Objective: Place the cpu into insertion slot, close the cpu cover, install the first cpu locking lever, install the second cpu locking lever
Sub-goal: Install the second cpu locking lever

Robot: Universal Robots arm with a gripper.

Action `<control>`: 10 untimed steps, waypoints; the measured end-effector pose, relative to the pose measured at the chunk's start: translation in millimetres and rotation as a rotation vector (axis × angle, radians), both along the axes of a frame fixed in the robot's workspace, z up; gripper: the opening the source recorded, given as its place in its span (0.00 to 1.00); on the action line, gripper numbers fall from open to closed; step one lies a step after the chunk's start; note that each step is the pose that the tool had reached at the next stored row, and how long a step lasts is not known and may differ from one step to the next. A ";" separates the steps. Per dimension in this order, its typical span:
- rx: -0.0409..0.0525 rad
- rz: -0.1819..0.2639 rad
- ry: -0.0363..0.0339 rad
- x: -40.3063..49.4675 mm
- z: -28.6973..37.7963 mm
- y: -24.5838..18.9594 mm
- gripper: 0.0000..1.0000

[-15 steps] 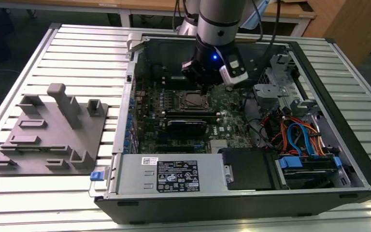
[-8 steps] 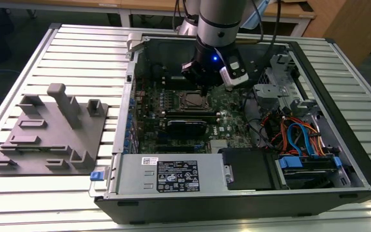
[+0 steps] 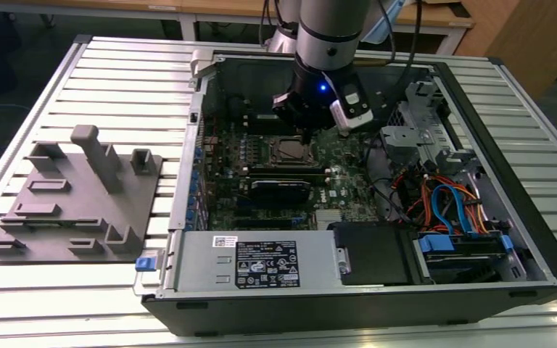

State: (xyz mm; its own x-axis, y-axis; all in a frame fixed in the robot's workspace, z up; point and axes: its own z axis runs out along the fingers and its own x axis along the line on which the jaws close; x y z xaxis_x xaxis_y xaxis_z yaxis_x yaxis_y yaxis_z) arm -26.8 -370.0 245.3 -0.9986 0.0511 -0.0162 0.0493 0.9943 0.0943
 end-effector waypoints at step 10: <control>-0.0008 0.000 0.0000 0.0 0.0 -11.3 0.10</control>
